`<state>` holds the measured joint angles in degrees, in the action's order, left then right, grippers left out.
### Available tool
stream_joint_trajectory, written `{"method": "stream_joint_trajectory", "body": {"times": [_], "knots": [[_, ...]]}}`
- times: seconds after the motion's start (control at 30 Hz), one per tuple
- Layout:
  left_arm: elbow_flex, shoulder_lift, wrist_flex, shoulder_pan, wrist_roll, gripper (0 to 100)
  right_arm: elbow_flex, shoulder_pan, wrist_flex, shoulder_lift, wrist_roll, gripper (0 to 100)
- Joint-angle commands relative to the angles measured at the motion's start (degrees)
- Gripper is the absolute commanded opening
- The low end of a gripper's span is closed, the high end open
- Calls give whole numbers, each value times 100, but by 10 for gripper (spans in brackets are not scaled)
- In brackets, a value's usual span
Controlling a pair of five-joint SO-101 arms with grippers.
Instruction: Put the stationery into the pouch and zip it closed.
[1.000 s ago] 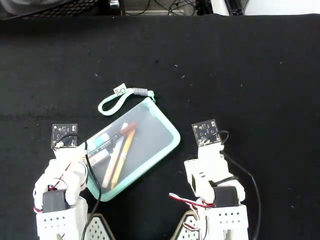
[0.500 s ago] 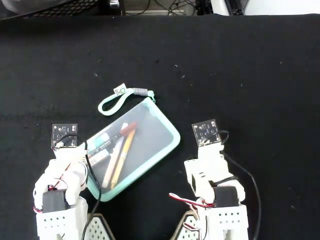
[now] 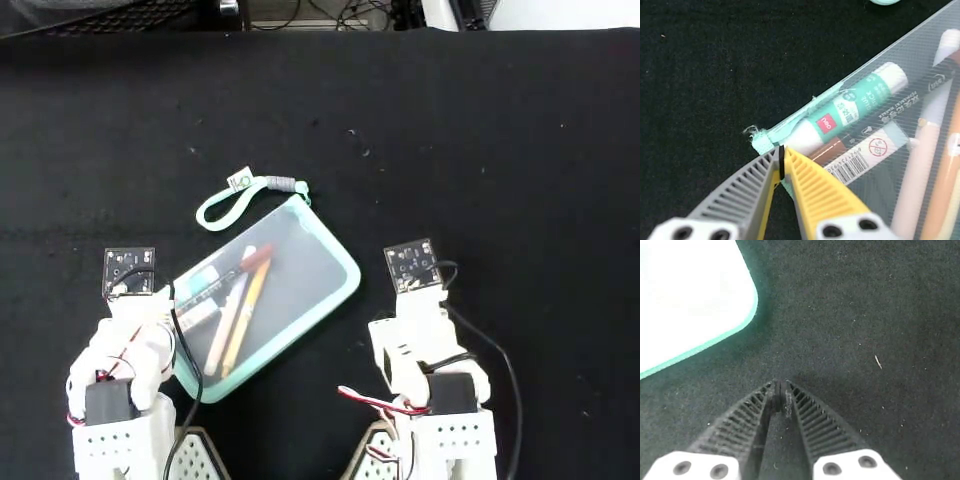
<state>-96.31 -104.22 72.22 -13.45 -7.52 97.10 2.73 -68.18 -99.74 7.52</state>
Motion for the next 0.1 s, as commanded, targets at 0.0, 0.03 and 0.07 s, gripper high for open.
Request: {"method": "stream_joint_trajectory", "body": {"times": [0.0,0.03,0.07], "knots": [[-101,0,62,57,53,30,-13,-44,-18,-66,-44,12],[-101,0,62,57,53,30,-13,-44,-18,-66,-44,12],[-101,0,62,57,53,30,-13,-44,-18,-66,-44,12]]}}
